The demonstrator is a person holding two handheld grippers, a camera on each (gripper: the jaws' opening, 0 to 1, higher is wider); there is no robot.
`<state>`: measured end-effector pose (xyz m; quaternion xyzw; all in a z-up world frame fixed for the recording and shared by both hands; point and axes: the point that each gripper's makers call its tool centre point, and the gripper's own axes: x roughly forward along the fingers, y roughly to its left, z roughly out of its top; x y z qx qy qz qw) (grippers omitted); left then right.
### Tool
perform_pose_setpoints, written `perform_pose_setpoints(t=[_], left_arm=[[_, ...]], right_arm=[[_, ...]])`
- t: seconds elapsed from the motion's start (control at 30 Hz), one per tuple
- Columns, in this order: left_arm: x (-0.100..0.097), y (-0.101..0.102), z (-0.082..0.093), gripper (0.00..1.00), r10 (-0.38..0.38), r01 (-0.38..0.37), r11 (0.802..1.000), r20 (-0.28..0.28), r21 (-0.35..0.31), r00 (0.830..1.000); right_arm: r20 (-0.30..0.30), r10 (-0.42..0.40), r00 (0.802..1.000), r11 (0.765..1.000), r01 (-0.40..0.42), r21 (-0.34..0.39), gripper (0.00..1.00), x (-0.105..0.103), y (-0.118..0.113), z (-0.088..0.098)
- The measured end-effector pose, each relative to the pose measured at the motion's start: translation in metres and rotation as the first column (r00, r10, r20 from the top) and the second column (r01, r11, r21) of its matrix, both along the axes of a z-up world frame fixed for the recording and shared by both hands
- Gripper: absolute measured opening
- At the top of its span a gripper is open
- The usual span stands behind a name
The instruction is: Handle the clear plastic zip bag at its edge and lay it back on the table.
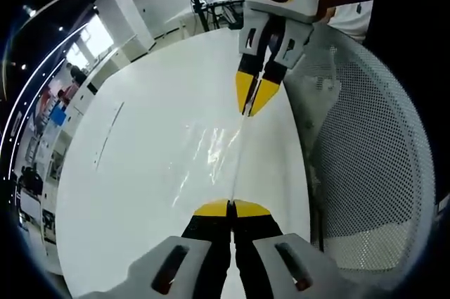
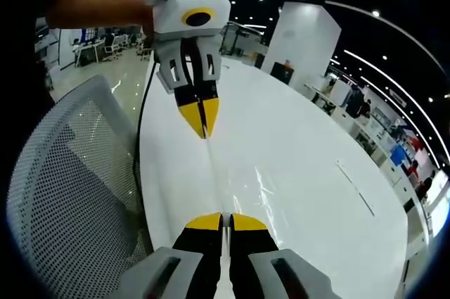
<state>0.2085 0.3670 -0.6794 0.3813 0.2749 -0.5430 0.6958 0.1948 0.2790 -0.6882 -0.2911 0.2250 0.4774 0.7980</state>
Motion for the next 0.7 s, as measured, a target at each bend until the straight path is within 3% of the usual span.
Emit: perform_pose_setpoints(t=[0.7], left_arm=[[0.0033, 0.0032, 0.0002, 0.0, 0.011, -0.011, 1.0, 0.002, -0.001, 1.0]], right_arm=[[-0.003, -0.011, 1.0, 1.0, 0.011, -0.001, 0.0, 0.0014, -0.0043, -0.0016]])
